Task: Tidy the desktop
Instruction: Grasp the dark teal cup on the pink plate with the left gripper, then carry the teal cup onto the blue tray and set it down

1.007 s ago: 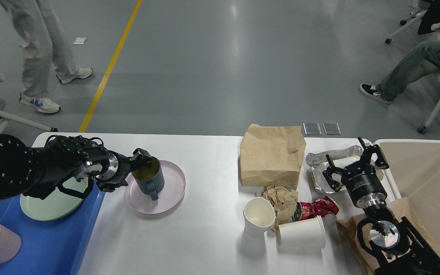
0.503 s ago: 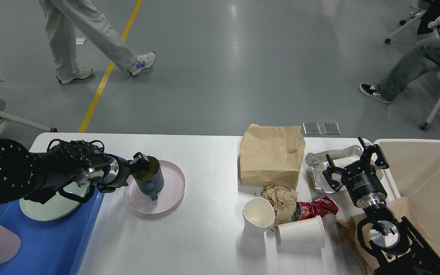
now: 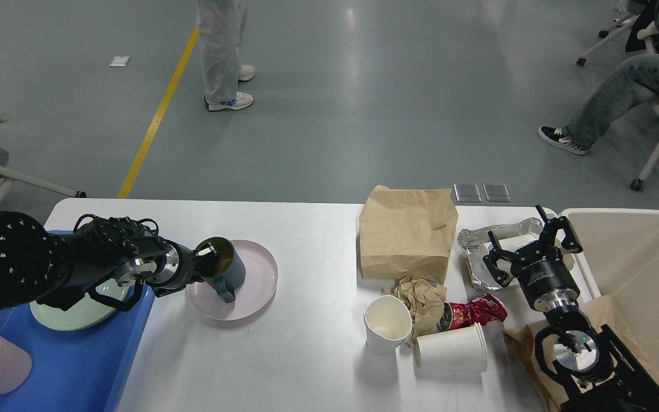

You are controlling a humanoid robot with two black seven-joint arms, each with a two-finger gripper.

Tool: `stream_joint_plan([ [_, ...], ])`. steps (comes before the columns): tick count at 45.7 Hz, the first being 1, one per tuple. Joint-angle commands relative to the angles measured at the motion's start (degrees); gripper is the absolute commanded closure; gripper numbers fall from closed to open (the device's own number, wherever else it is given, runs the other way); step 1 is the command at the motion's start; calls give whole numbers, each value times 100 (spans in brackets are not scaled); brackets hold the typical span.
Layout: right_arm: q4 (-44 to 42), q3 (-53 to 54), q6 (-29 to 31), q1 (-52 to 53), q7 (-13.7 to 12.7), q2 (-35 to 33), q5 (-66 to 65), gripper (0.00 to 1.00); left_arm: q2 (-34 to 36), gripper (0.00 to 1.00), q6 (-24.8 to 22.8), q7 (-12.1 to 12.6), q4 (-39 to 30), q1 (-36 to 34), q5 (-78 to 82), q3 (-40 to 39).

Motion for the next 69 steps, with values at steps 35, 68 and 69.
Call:
stream_joint_plan([
  [35, -6, 0, 2, 0, 0, 0, 0, 0, 644, 100, -1656, -121, -1905, -2538, 1504, 784],
  [68, -6, 0, -7, 0, 0, 0, 0, 0, 1540, 100, -2817, -1009, -4999, -6635, 3367, 2391],
  [69, -6, 0, -7, 0, 0, 0, 0, 0, 1593, 100, -2808, -1009, -4999, -6617, 3438, 2427],
])
